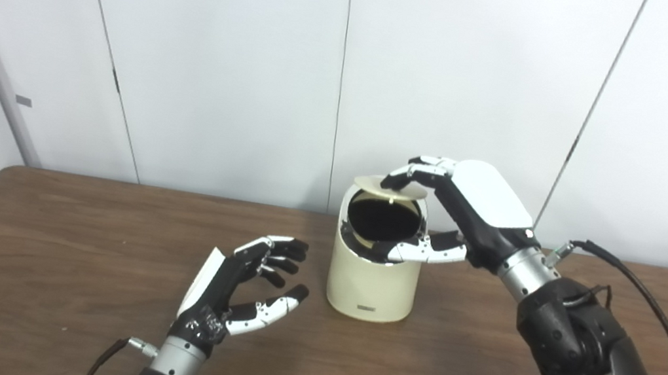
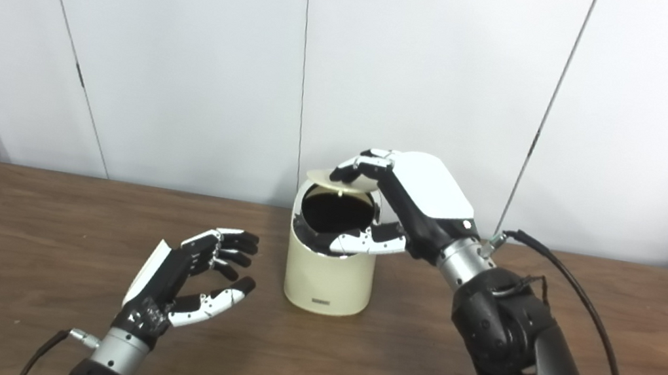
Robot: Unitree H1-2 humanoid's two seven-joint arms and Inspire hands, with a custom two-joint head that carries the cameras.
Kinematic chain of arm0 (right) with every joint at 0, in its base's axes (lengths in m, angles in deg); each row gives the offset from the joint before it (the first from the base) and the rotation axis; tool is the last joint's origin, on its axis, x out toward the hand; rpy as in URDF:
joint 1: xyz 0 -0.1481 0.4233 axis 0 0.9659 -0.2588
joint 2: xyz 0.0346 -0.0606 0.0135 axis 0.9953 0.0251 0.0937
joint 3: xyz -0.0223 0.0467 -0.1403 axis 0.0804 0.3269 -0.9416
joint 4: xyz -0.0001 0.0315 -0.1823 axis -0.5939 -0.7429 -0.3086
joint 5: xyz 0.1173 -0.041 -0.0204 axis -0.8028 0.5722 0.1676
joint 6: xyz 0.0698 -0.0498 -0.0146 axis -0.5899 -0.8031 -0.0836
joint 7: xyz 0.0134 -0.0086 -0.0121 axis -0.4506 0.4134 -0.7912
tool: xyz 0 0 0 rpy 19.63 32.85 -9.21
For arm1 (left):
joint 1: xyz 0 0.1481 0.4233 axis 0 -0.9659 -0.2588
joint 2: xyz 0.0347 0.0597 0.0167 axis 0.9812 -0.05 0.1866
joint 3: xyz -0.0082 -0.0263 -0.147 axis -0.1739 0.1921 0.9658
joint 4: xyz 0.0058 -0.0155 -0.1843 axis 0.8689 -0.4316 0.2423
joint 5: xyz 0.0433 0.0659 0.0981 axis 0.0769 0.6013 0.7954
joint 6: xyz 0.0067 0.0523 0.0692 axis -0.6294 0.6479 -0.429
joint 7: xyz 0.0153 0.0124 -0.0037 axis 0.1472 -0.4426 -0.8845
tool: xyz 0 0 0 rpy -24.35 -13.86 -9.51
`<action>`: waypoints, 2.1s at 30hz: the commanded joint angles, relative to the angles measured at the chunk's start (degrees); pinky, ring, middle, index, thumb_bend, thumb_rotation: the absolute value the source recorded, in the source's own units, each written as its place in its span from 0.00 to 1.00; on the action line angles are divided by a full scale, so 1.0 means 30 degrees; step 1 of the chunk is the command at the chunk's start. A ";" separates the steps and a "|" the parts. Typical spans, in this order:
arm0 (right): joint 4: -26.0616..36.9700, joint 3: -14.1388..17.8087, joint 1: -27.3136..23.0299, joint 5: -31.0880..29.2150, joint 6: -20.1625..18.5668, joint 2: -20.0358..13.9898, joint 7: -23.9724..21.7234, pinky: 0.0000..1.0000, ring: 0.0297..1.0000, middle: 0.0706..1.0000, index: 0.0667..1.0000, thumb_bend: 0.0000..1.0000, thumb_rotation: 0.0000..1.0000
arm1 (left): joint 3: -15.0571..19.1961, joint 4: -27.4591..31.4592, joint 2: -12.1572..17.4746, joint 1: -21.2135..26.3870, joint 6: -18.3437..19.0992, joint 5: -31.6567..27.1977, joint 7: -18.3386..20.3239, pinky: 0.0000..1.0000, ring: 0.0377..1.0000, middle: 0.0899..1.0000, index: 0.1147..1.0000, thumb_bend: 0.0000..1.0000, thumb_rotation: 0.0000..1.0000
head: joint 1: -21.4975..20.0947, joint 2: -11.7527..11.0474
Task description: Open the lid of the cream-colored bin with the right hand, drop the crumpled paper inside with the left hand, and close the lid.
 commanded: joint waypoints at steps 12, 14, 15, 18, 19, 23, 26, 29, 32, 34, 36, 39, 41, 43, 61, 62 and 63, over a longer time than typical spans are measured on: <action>0.0284 -0.0067 0.0102 0.0184 0.0517 -0.0147 0.0158 0.93 0.86 0.66 0.66 0.66 0.62 | 0.0011 0.0831 -0.0125 0.0505 -0.0184 -0.0265 0.0108 0.56 0.65 0.69 0.69 0.49 0.19 | 0.0210 0.0310; 0.0246 -0.0100 0.0175 0.0073 0.0621 -0.0156 0.0108 0.89 0.86 0.66 0.66 0.66 0.62 | 0.0021 0.0848 -0.0177 0.0517 -0.0135 -0.0284 0.0127 0.56 0.65 0.69 0.69 0.49 0.19 | 0.0240 0.0331; 0.0209 -0.0136 0.0198 0.0062 0.0720 -0.0169 0.0127 0.88 0.86 0.66 0.66 0.67 0.61 | 0.0025 0.0867 -0.0207 0.0523 -0.0087 -0.0236 0.0127 0.56 0.65 0.69 0.69 0.49 0.20 | 0.0246 0.0346; 0.0180 -0.0290 0.0189 0.0158 0.0907 -0.0248 0.0055 0.87 0.86 0.66 0.65 0.67 0.59 | 0.0030 0.0918 -0.0262 0.0534 0.0023 -0.0100 0.0140 0.56 0.65 0.69 0.69 0.49 0.20 | 0.0288 0.0377; 0.0164 -0.0369 0.0164 0.0210 0.0973 -0.0305 0.0012 0.88 0.86 0.66 0.65 0.66 0.59 | 0.0022 0.0930 -0.0275 0.0539 0.0020 -0.0079 0.0153 0.56 0.65 0.69 0.69 0.49 0.20 | 0.0323 0.0389; 0.0045 -0.0742 0.0004 0.0539 0.1151 -0.0445 -0.0084 0.94 0.86 0.66 0.66 0.67 0.60 | -0.0003 0.1069 -0.0376 0.0500 0.0225 0.0072 0.0130 0.56 0.65 0.70 0.69 0.49 0.22 | 0.0423 0.0460; -0.0069 -0.0900 -0.0113 0.0522 0.1388 -0.0462 -0.0166 0.95 0.86 0.66 0.66 0.68 0.60 | 0.0000 0.1129 -0.0442 0.0462 0.0372 -0.0082 0.0170 0.56 0.65 0.69 0.70 0.50 0.22 | 0.0474 0.0507; -0.0143 -0.1043 -0.0219 0.0555 0.1508 -0.0468 -0.0293 0.96 0.87 0.67 0.66 0.68 0.61 | 0.0010 0.1165 -0.0467 0.0469 0.0461 -0.0051 0.0164 0.56 0.66 0.70 0.70 0.50 0.22 | 0.0545 0.0549; -0.0158 -0.1153 -0.0257 0.0607 0.1544 -0.0423 -0.0370 0.96 0.86 0.67 0.66 0.68 0.60 | 0.0037 0.1187 -0.0473 0.0493 0.0488 -0.0068 0.0172 0.57 0.66 0.70 0.70 0.50 0.22 | 0.0565 0.0591; -0.0174 -0.1239 -0.0245 0.0660 0.1682 -0.0433 -0.0377 0.95 0.86 0.66 0.66 0.68 0.60 | 0.0040 0.1212 -0.0471 0.0503 0.0502 -0.0069 0.0179 0.57 0.66 0.70 0.70 0.50 0.22 | 0.0574 0.0641; -0.0192 -0.1332 -0.0229 0.0698 0.1769 -0.0465 -0.0441 0.93 0.85 0.66 0.66 0.68 0.61 | 0.0040 0.1188 -0.0467 0.0527 0.0445 -0.0087 0.0184 0.56 0.66 0.70 0.70 0.50 0.22 | 0.0574 0.0641; -0.0281 -0.1435 -0.0193 0.0774 0.1953 -0.0494 -0.0389 0.92 0.85 0.65 0.65 0.68 0.61 | 0.0037 0.1176 -0.0471 0.0547 0.0436 -0.0039 0.0160 0.56 0.65 0.69 0.70 0.50 0.21 | 0.0574 0.0641; -0.0288 -0.1493 -0.0157 0.0853 0.2095 -0.0533 -0.0396 0.91 0.85 0.65 0.65 0.69 0.60 | 0.0024 0.1234 -0.0478 0.0538 0.0508 0.0046 0.0143 0.56 0.65 0.69 0.70 0.50 0.22 | 0.0585 0.0739; -0.0280 -0.1517 -0.0115 0.0948 0.2227 -0.0544 -0.0379 0.90 0.84 0.65 0.65 0.70 0.58 | 0.0013 0.1314 -0.0488 0.0519 0.0578 0.0053 0.0160 0.56 0.66 0.69 0.70 0.50 0.23 | 0.0614 0.0802; 0.0286 -0.1912 0.0627 0.4294 -0.1074 -0.0050 -0.2006 0.93 0.82 0.65 0.63 0.68 0.61 | 0.0143 0.1599 -0.0357 0.0414 0.0685 -0.0094 0.0282 0.54 0.64 0.69 0.69 0.50 0.22 | 0.0596 0.1035; 0.0272 -0.1917 0.0673 0.4276 -0.1095 -0.0044 -0.1997 0.93 0.82 0.65 0.63 0.68 0.60 | 0.0144 0.1611 -0.0337 0.0412 0.0669 -0.0120 0.0312 0.54 0.64 0.69 0.69 0.50 0.22 | 0.0596 0.1042; 0.0262 -0.1925 0.0713 0.4253 -0.1115 -0.0037 -0.2000 0.93 0.83 0.65 0.63 0.67 0.60 | 0.0150 0.1620 -0.0326 0.0403 0.0660 -0.0204 0.0359 0.54 0.64 0.69 0.69 0.49 0.22 | 0.0607 0.1038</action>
